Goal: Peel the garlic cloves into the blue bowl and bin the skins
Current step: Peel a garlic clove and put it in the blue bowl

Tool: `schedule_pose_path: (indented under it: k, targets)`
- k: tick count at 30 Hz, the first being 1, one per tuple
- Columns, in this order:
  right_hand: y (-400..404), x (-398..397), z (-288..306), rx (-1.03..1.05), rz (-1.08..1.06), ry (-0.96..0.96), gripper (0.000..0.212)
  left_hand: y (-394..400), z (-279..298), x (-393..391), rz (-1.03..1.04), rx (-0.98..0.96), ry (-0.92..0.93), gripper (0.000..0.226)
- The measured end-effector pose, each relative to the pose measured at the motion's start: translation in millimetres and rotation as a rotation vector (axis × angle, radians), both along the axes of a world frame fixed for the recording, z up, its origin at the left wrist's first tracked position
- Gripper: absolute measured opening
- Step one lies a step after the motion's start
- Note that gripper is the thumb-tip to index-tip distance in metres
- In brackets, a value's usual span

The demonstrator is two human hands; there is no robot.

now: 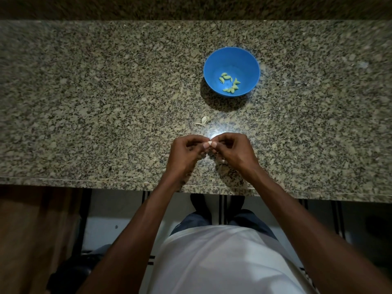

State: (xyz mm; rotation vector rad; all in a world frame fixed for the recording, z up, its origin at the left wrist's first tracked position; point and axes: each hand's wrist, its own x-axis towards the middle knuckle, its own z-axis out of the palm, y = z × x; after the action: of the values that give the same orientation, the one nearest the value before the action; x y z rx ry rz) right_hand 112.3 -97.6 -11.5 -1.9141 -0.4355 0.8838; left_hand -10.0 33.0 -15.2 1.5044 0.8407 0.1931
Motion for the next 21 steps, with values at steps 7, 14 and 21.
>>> schedule_pose_path:
  k: [7, 14, 21]
  targets:
    - [0.2, 3.5, 5.5, -0.086, 0.118, -0.045, 0.010, 12.8, -5.9, -2.7, -0.076, 0.003, 0.057, 0.018]
    - [-0.8, 10.6, 8.8, -0.068, 0.064, 0.237, 0.010, 11.3, -2.7, 1.8, -0.121, 0.194, 0.073, 0.015]
    - [7.0, 16.2, 15.0, -0.097, -0.093, 0.605, 0.014, 9.2, -5.6, 3.2, -0.143, 0.409, 0.029, 0.014]
